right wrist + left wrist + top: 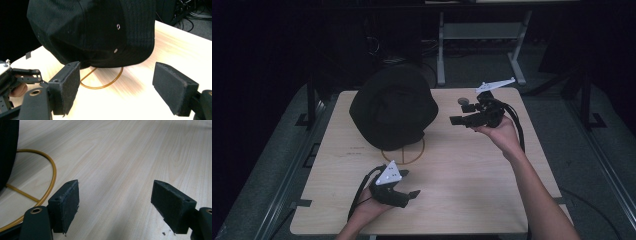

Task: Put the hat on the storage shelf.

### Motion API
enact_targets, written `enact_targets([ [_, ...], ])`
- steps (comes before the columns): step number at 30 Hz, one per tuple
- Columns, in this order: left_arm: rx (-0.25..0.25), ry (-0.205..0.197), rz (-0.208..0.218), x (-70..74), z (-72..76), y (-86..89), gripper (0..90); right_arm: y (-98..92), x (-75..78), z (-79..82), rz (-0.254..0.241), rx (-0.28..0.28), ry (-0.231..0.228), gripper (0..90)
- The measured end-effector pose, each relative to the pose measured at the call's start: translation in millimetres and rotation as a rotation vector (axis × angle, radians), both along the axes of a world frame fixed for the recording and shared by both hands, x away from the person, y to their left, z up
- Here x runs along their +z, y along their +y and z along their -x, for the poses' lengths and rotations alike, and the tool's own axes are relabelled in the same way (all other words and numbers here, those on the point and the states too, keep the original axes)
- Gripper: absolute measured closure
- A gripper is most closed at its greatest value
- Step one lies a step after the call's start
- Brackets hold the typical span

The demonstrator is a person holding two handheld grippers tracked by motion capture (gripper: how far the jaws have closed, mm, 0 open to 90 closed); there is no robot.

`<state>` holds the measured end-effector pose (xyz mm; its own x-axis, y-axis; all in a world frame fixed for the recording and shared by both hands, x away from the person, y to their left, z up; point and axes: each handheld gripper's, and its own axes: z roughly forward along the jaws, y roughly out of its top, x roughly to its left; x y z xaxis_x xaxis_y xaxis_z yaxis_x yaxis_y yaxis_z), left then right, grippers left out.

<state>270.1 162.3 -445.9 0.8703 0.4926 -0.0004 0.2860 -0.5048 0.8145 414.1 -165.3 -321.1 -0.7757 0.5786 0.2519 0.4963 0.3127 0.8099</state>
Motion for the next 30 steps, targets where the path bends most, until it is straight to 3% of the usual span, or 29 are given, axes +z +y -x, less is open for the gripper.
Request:
enact_targets([
  [30,0.009,0.019,-0.006,-0.6,-0.9,2.4,21.4,-42.7,-29.4,22.3,-0.002,-0.05,0.062,19.1],
])
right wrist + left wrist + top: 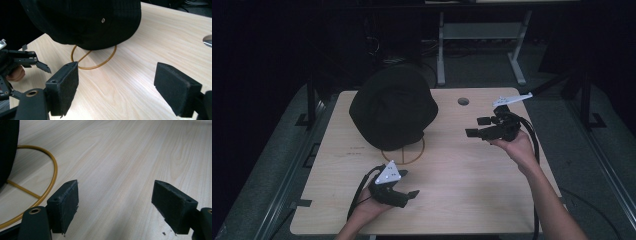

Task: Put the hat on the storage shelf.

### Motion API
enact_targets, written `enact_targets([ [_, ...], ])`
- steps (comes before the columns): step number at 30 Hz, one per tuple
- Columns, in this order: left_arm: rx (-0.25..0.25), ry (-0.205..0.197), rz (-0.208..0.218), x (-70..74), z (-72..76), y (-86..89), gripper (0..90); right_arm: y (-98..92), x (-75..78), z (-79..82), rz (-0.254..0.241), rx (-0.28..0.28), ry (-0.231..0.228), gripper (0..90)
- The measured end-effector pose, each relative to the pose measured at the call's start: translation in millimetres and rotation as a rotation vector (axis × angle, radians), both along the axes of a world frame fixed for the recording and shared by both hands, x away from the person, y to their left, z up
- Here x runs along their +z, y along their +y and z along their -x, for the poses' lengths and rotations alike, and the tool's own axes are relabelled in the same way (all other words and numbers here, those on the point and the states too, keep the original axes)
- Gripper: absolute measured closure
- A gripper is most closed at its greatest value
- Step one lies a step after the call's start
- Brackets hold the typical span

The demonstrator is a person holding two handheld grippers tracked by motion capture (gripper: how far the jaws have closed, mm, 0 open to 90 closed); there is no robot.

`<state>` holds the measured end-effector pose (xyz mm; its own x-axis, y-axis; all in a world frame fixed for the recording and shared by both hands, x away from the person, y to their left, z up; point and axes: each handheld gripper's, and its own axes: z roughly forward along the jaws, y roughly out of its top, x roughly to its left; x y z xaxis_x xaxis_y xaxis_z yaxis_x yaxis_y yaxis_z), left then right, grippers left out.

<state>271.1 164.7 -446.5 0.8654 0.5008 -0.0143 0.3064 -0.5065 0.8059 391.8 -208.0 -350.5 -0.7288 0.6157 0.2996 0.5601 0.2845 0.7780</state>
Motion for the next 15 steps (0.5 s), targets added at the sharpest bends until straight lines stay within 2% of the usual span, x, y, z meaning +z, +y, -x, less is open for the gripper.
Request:
enact_targets([
  [15,0.01,0.004,0.003,0.2,-1.0,4.0,21.4,-11.4,-21.2,10.4,-0.01,-0.004,0.033,19.1],
])
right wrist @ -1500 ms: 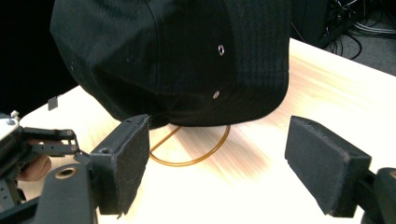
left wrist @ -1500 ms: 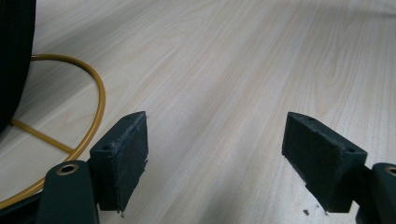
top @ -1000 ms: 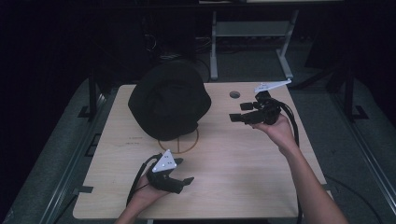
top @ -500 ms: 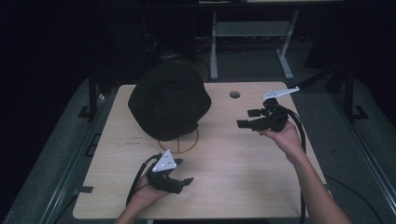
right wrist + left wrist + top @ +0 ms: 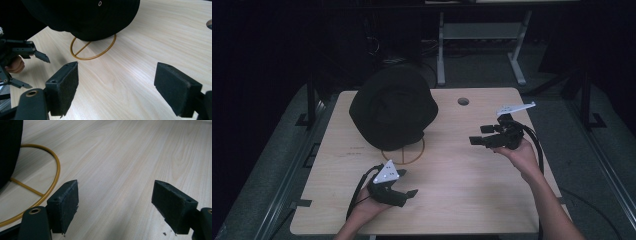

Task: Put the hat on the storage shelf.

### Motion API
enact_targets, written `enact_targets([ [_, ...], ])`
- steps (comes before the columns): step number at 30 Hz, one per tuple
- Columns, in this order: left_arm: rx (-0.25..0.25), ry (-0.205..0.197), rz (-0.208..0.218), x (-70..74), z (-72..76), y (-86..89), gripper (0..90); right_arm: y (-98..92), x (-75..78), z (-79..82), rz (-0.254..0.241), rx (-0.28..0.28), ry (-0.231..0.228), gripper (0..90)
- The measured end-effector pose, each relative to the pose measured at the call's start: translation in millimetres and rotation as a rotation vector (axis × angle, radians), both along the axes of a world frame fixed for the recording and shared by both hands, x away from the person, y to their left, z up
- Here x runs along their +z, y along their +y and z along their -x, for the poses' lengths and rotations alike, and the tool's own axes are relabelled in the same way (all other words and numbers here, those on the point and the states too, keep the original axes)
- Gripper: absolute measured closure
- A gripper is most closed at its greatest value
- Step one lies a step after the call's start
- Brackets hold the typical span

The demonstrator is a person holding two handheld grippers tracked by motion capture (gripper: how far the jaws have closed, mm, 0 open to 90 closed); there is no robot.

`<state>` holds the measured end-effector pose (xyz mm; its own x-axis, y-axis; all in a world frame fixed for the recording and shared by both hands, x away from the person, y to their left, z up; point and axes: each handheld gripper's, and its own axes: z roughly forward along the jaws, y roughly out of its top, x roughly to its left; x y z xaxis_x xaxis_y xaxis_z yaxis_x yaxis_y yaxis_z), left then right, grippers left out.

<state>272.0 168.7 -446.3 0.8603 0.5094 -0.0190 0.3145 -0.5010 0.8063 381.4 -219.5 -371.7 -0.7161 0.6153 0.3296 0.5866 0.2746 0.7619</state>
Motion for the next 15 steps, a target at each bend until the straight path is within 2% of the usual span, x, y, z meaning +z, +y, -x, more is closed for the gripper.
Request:
enact_targets([
  [8,0.001,-0.001,0.004,0.4,0.2,0.5,21.4,-9.3,-6.1,11.8,0.007,-0.003,-0.005,19.1],
  [13,0.0,-0.001,0.0,0.4,0.2,0.5,21.4,-18.3,-12.0,19.5,0.01,-0.009,0.008,18.9],
  [15,0.001,-0.002,0.006,-0.4,0.2,0.1,21.4,-21.0,-14.5,22.7,-0.001,-0.011,0.005,18.9],
])
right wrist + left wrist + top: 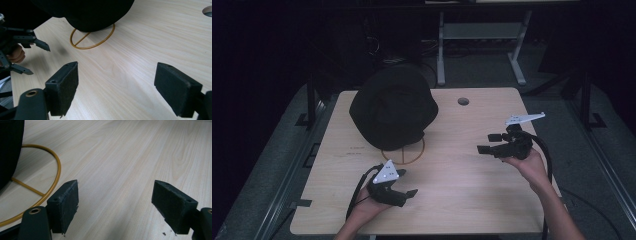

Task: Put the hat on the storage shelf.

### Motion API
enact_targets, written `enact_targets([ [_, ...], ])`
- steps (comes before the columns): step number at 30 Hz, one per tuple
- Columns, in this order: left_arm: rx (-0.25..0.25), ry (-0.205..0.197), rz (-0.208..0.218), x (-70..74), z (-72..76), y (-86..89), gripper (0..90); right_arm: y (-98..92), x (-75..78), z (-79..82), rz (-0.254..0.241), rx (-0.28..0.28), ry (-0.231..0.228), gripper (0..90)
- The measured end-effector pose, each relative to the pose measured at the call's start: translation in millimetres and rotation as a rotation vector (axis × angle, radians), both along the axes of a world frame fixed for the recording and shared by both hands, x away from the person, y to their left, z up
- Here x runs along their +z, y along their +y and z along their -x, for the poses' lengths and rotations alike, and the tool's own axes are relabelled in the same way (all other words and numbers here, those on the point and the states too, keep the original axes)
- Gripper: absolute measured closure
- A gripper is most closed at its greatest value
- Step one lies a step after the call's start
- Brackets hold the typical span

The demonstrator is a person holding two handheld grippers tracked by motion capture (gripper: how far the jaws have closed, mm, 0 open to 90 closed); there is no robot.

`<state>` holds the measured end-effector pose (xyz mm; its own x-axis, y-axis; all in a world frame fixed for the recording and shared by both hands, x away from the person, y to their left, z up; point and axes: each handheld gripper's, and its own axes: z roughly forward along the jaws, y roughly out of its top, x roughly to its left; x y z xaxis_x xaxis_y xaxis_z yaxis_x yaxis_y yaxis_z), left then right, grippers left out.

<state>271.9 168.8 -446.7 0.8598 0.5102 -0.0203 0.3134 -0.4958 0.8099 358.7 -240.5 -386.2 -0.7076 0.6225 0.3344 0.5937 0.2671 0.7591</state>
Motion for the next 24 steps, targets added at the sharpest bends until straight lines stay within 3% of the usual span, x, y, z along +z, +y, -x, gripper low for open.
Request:
enact_targets([
  [24,-0.003,0.006,-0.011,-1.0,0.2,-0.1,21.4,-28.1,-33.1,36.8,0.007,-0.029,0.04,18.9],
])
